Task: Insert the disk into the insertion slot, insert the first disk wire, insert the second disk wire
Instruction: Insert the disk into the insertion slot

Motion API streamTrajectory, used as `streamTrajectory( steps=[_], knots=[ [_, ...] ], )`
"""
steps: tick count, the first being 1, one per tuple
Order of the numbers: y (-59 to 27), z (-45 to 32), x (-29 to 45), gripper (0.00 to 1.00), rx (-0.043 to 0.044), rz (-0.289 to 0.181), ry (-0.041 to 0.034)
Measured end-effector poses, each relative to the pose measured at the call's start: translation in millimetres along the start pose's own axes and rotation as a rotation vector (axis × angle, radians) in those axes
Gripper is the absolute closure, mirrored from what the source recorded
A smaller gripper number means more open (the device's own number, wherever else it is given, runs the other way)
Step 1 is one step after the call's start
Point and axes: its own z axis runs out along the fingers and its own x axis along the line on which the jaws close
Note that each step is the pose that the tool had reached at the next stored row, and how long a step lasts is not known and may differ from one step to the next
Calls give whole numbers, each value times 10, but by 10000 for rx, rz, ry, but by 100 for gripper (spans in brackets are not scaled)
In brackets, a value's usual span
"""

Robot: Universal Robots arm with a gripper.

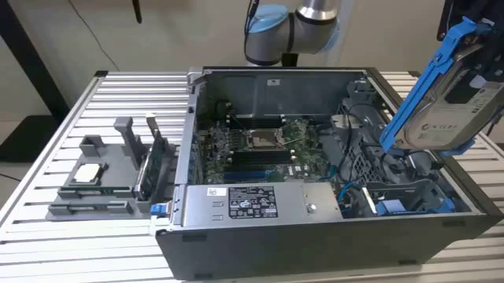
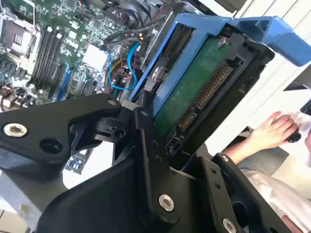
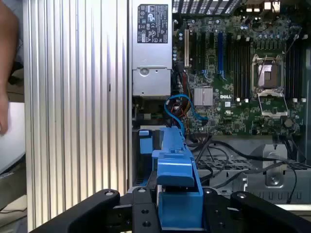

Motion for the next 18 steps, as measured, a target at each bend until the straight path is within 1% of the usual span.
streamTrajectory(
  steps=[8,18],
  knots=[
    [0,11,0,67,0,0,0],
    [-3,74,5,67,0,0,2]
  ],
)
